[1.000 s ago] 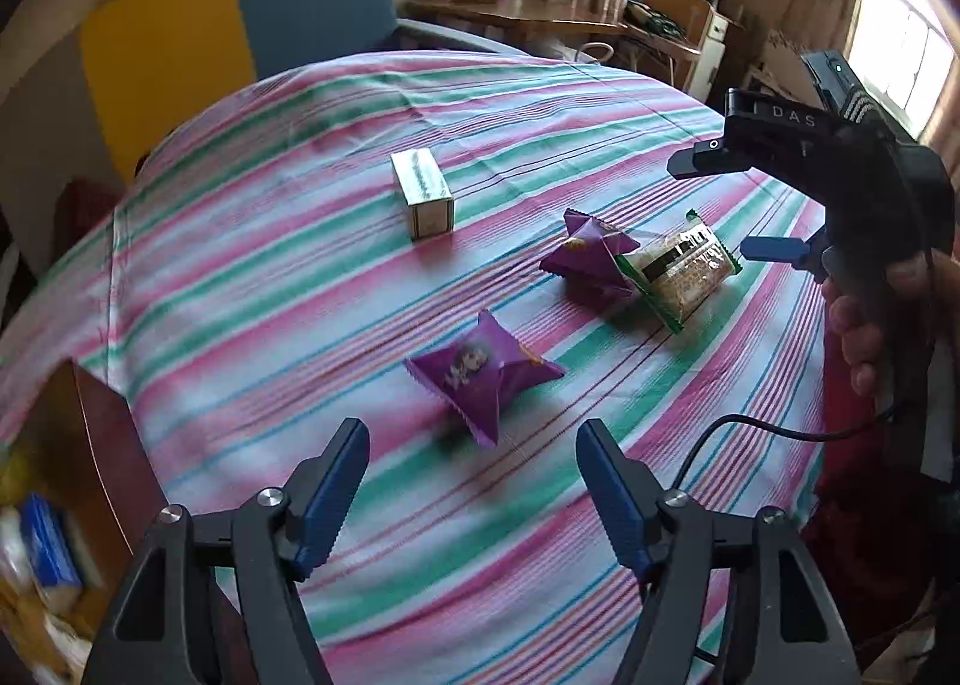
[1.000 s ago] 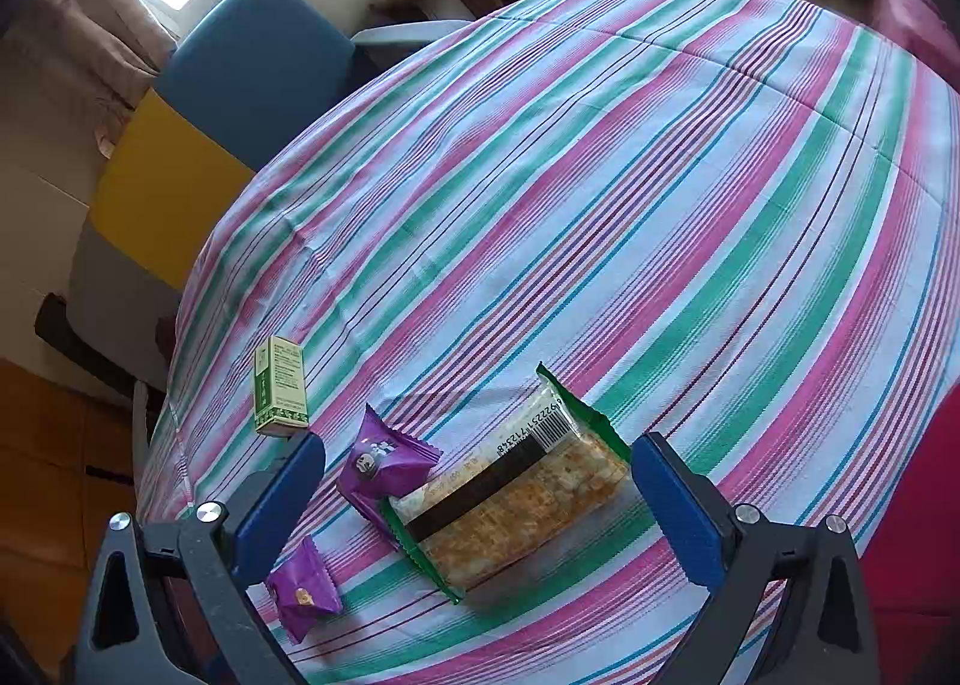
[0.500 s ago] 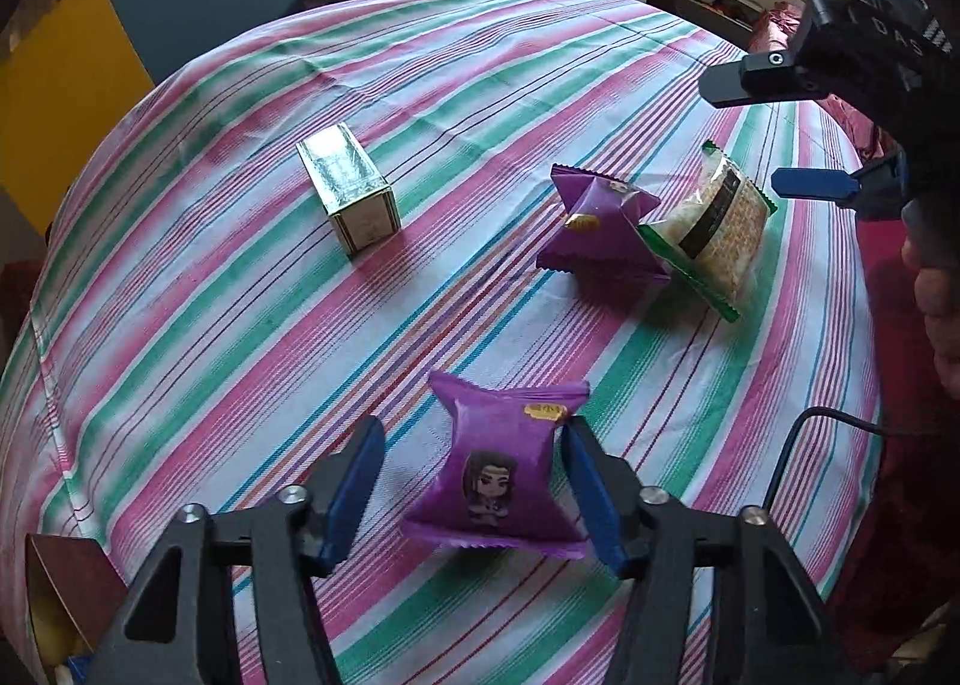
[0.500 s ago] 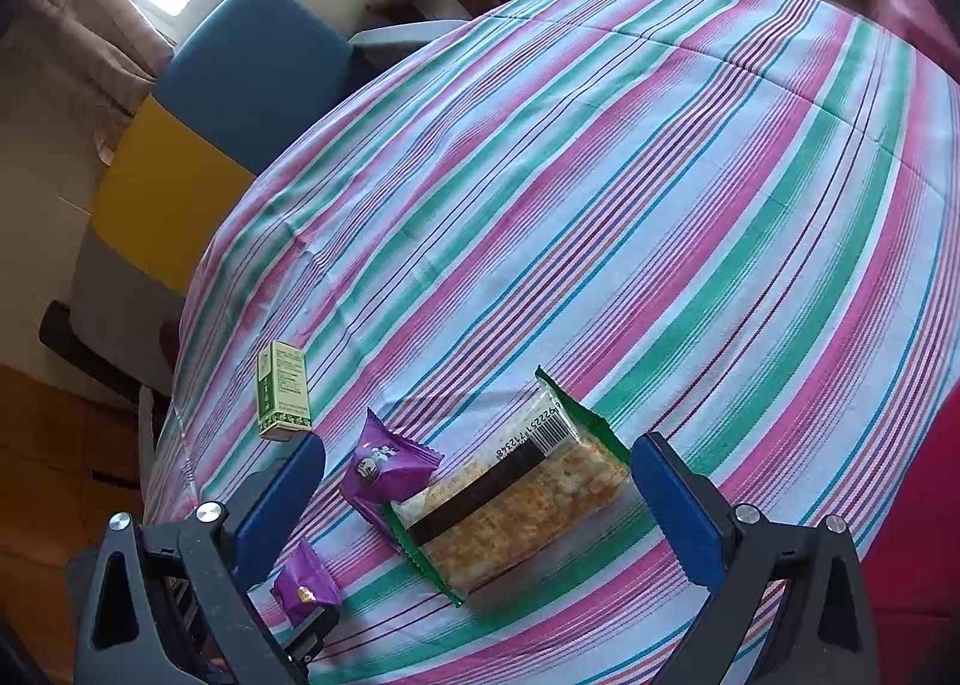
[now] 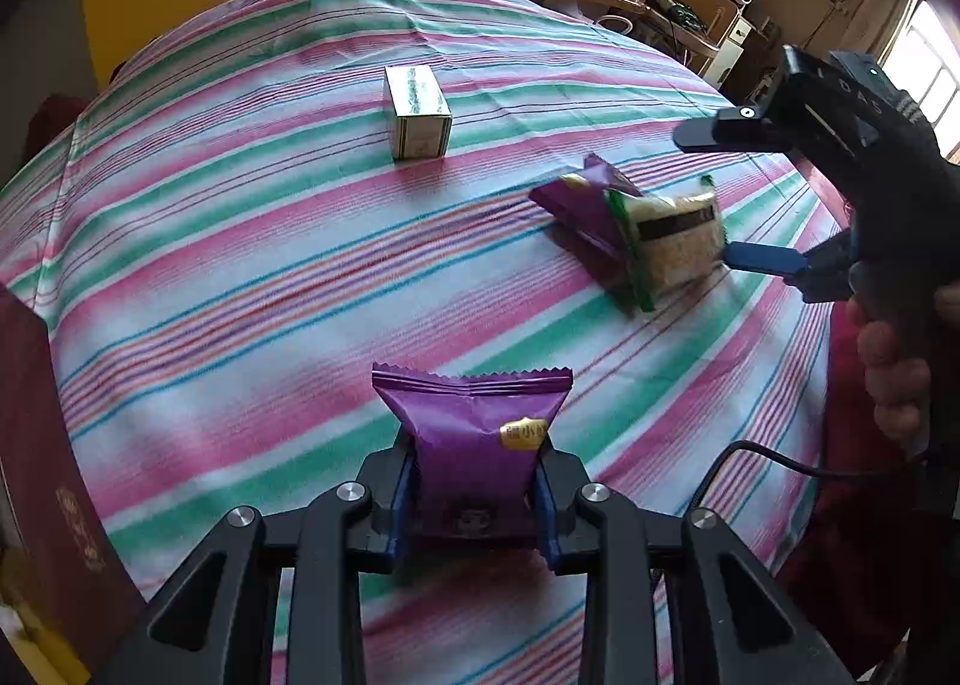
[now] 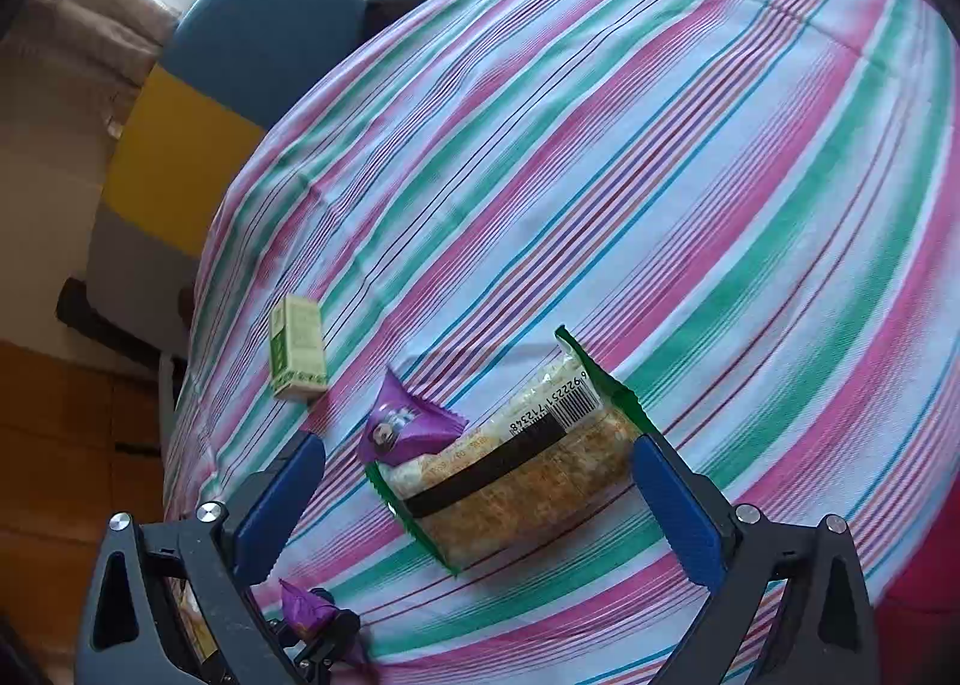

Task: Organize objects
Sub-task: 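Hold the purple packet in the left tool while the right tool grasps the cracker packet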

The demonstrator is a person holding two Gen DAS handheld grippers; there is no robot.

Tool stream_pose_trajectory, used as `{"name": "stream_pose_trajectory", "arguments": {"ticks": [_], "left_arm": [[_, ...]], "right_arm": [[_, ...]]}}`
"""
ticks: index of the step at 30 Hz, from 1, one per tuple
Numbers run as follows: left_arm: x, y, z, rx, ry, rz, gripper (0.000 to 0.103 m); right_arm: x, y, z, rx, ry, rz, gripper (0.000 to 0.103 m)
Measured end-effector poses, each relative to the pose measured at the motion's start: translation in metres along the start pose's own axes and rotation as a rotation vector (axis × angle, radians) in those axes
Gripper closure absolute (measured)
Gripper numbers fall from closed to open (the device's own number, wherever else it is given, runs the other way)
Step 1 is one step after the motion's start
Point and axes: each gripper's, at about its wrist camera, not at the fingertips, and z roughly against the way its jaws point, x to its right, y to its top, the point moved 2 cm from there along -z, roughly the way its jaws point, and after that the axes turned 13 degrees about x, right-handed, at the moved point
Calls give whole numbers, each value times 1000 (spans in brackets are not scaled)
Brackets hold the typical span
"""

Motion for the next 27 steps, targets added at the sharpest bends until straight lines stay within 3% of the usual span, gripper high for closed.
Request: {"name": "stream_pose_trajectory", "arguments": {"ticks": [6,8,10,12,17,20,22,27], "left_arm": [[-1,-28,26,-6,-14,43,72],[-2,-36,33,-4,-13,55,72],[-3,-41,39,4,-7,58,72],[-3,-44,42,12,-1,60,72],[-2,-51,46,24,-2,55,72],[-5,-54,48,30,-5,56,72],[-7,-55,51,35,-6,49,72],[-3,-56,48,48,-3,31,72]], "right_arm": [[-48,-45,-29,-331,276,106,0],[-65,-53,-24,-348,338,171,0],[-69,-49,-17,-311,363,183,0],[-59,-38,-14,-244,330,139,0],[-26,-3,-7,-37,153,8,1],[-23,6,5,62,137,-3,1],[-30,4,1,62,104,43,1],[-34,2,-19,43,-95,162,1]]}}
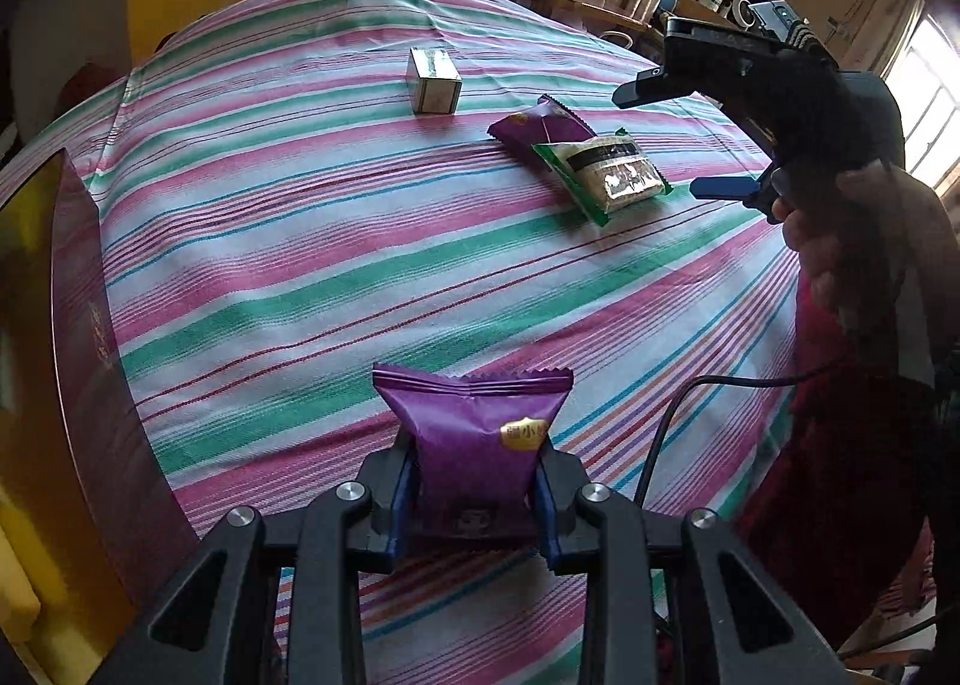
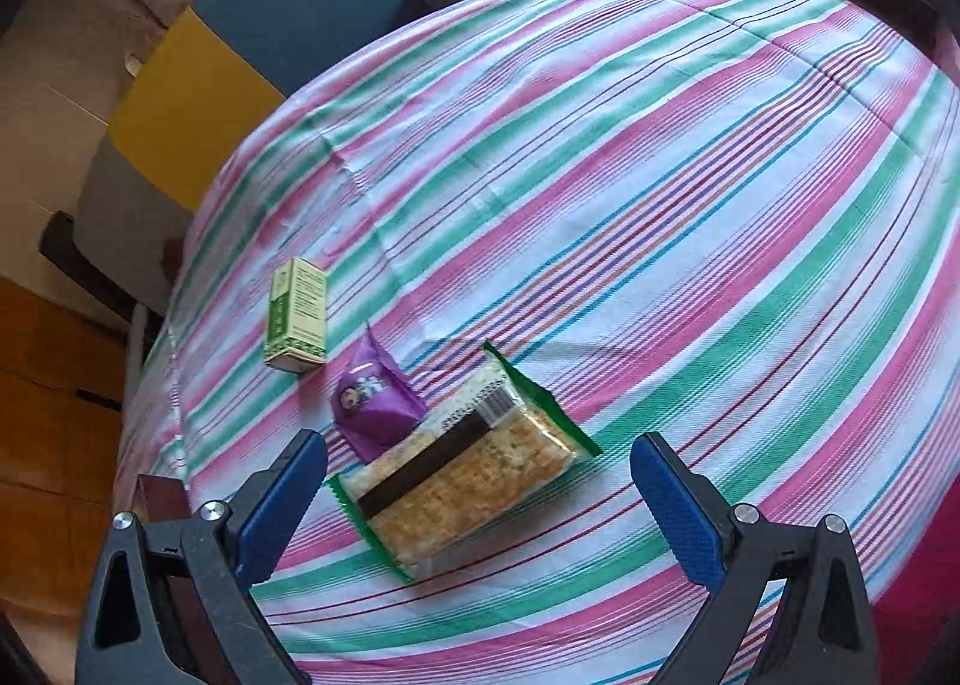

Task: Organize objects
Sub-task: 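Hold the purple packet in the left tool while the right tool grasps the cracker packet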

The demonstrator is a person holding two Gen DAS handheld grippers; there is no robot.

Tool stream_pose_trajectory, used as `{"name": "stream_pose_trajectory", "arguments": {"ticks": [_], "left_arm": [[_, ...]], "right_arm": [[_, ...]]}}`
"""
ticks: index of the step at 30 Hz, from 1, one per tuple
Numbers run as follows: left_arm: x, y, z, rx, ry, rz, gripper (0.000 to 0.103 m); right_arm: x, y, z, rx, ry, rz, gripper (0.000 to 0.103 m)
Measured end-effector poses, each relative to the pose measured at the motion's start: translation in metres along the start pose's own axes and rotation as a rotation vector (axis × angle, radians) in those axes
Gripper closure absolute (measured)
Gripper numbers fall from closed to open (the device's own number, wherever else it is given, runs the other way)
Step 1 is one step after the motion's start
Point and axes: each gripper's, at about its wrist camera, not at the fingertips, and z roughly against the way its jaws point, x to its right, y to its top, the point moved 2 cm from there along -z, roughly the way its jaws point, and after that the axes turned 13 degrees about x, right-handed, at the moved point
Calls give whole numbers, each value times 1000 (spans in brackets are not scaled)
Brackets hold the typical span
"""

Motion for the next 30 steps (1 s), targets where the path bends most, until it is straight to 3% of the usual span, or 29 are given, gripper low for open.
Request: {"name": "stream_pose_trajectory", "arguments": {"ticks": [5,10,17,22,24,26,30], "left_arm": [[1,-1,-1,11,-2,-13,72],[-2,-2,-1,14,-11,-6,72],[-4,-3,-1,20,-20,2,72],[-5,-3,0,18,-27,4,72],[-5,-3,0,18,-28,4,72],[-5,-3,-1,18,-28,5,72],[-5,-3,1,20,-32,14,72]], "right_arm": [[1,5,-8,14,-73,38,1],[-23,2,-26,3,-104,152,1],[-24,-9,-47,-91,-148,254,0],[-58,-49,-52,-151,-149,630,0],[-68,-52,-51,-174,-59,621,0],[-70,-52,-53,-172,-57,636,0],[-62,-40,-58,-166,-88,547,0]]}}
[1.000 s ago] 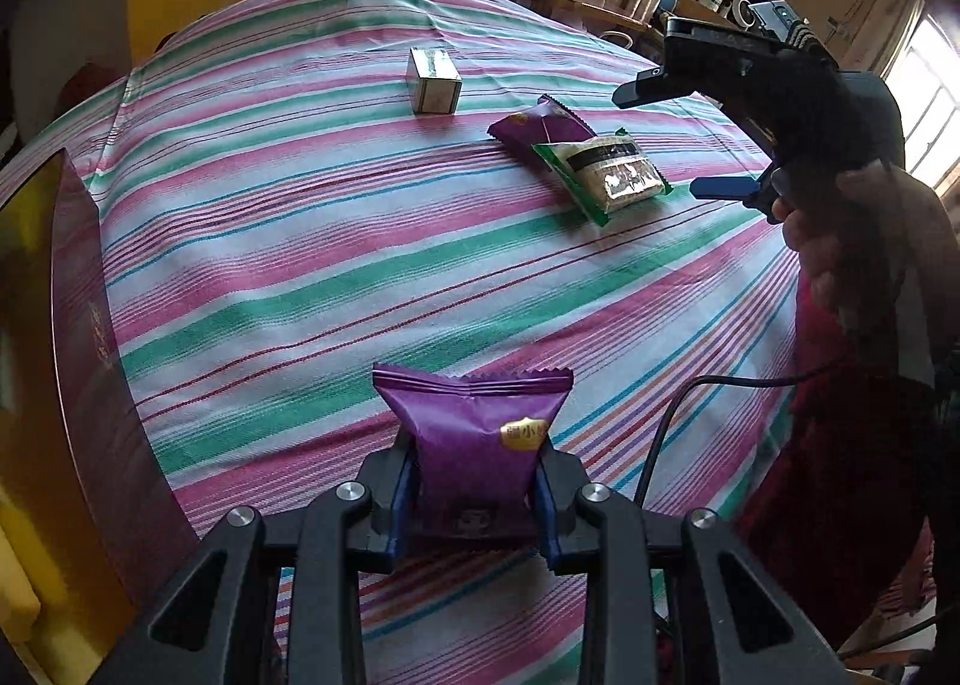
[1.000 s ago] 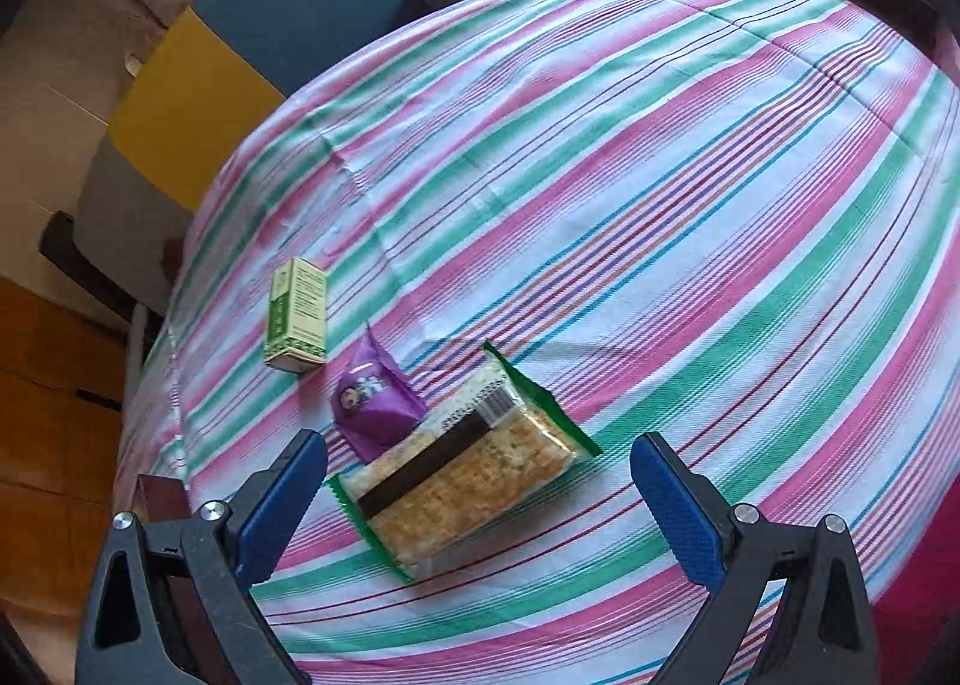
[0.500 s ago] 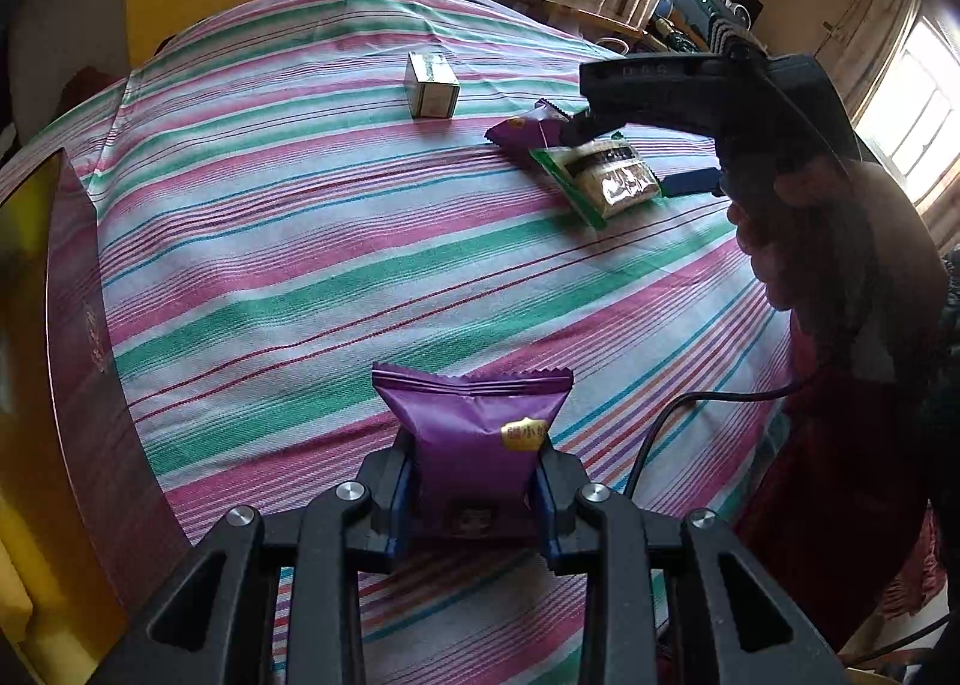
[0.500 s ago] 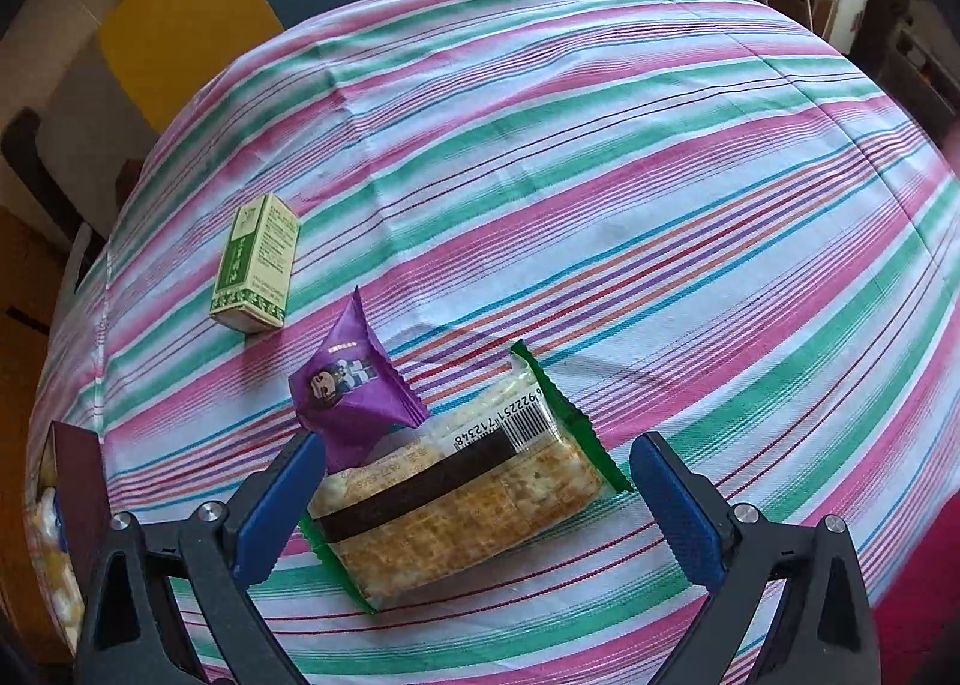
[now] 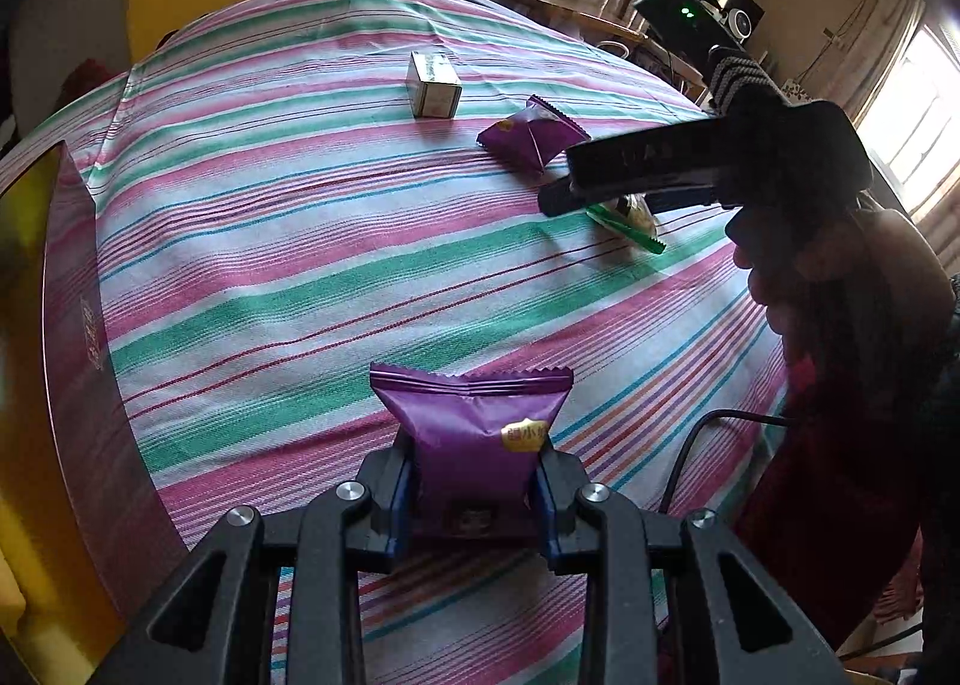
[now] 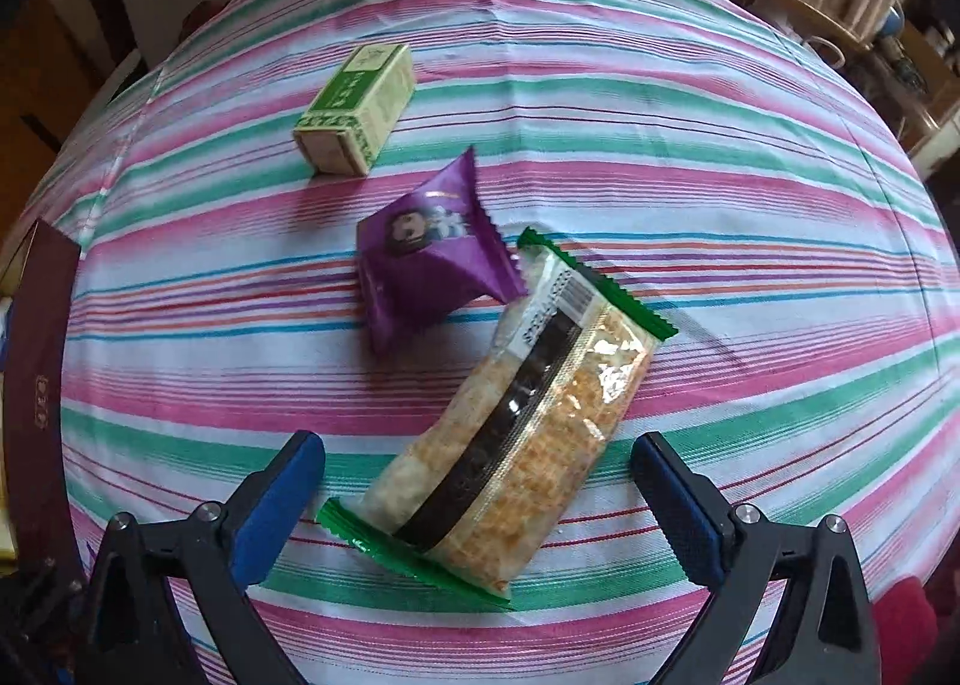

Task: Organize objects
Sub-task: 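Hold the purple packet in the left tool while the right tool grasps the cracker packet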

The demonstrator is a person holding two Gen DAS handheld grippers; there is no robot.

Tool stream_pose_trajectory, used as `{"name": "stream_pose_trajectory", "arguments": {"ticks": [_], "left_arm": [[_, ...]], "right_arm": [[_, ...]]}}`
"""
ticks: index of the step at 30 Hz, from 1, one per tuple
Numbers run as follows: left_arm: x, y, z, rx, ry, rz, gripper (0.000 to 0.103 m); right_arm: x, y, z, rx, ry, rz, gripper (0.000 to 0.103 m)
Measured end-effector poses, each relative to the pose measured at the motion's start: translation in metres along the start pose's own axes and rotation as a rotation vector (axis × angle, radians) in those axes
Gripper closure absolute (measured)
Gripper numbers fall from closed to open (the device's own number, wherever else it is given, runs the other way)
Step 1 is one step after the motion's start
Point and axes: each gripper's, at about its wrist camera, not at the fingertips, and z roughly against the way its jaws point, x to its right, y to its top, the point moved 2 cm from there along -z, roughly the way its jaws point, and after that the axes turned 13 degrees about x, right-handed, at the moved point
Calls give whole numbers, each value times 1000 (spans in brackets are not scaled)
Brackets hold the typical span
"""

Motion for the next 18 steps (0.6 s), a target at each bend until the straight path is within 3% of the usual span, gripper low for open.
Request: {"name": "stream_pose_trajectory", "arguments": {"ticks": [6,13,16,18], "left_arm": [[-2,-1,2,6,-5,17,72],[-4,0,0,11,-9,35,72],[-4,0,-1,14,-8,34,72],[-4,0,-1,16,-8,36,72]], "right_arm": [[23,9,-5,-2,-41,-126,0],[25,23,-12,19,-121,-118,0],[27,29,-28,-81,-157,-109,0],[28,30,-28,-64,-156,-108,0]]}}
